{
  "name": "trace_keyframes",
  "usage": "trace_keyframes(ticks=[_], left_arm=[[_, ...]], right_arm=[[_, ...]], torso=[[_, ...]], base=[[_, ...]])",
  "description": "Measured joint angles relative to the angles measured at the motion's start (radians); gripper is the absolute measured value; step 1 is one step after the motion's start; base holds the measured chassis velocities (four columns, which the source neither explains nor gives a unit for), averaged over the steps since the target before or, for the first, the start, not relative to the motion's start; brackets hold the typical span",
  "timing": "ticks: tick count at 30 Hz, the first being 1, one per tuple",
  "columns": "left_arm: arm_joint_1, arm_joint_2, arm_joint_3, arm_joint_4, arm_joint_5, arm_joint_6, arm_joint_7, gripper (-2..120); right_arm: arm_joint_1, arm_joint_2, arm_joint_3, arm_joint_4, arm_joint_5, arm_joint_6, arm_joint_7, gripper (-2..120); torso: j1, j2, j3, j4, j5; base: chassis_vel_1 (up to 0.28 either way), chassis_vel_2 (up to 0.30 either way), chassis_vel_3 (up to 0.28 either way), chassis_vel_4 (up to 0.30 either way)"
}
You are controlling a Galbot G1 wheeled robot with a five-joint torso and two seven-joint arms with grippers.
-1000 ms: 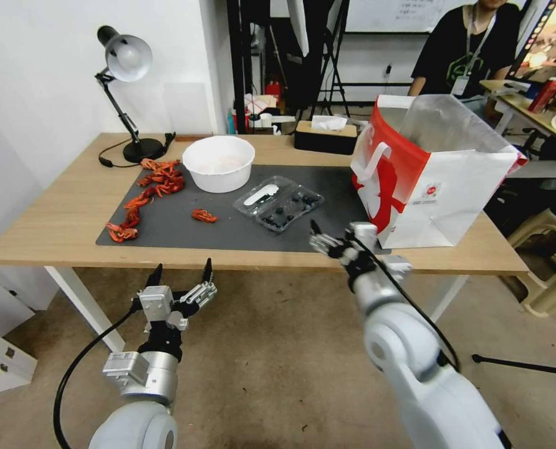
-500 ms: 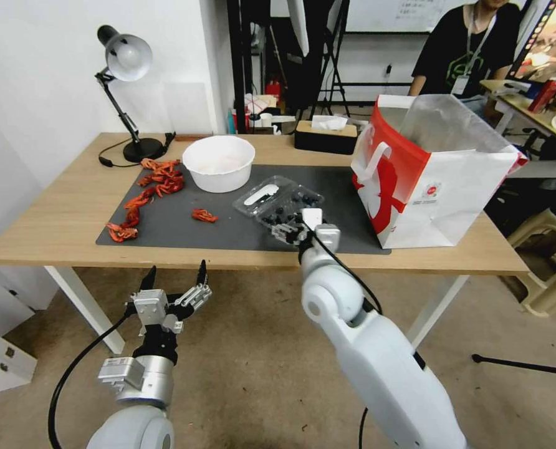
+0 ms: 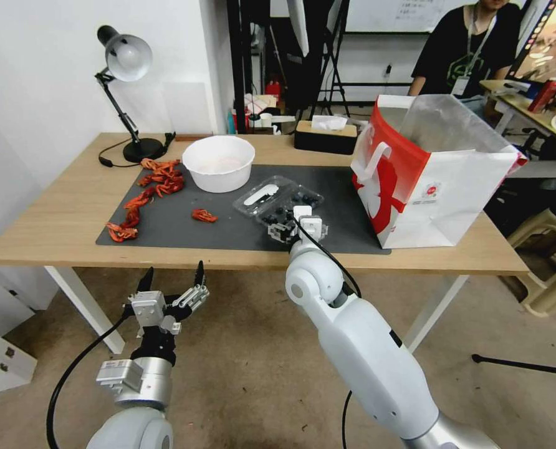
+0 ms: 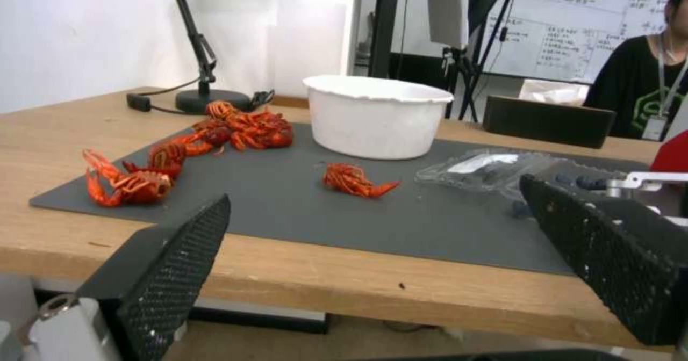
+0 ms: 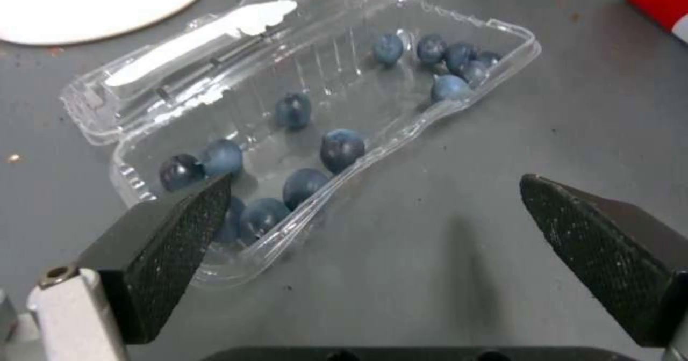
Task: Close the takeout container lid, then place the container into the takeout bag.
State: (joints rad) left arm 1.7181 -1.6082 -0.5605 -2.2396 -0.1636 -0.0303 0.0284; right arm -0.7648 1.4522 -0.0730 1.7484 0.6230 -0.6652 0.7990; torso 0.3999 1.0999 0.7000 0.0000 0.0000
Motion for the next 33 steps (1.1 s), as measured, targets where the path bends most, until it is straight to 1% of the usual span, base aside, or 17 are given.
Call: trace_keyframes(ticks=[10, 33], left_arm=[[-0.002, 0.000, 0.001, 0.007, -0.001, -0.011, -0.002, 100], [-0.016, 0.000, 0.009, 0.017, -0.002, -0.012, -0.008, 100]], right_arm=[[-0.016, -0.011, 0.018, 0.020, 0.016, -0.017, 0.013, 100], [-0.052, -0.090, 0.095, 0.090, 0.070, -0.053, 0.019, 100]], torso=[[0.000, 0.000, 0.000, 0.0000, 0.0001], [0.000, 0.000, 0.000, 0.0000, 0.0001]], base=[[0.000, 0.000, 0.000, 0.000], [0.000, 0.000, 0.000, 0.000]])
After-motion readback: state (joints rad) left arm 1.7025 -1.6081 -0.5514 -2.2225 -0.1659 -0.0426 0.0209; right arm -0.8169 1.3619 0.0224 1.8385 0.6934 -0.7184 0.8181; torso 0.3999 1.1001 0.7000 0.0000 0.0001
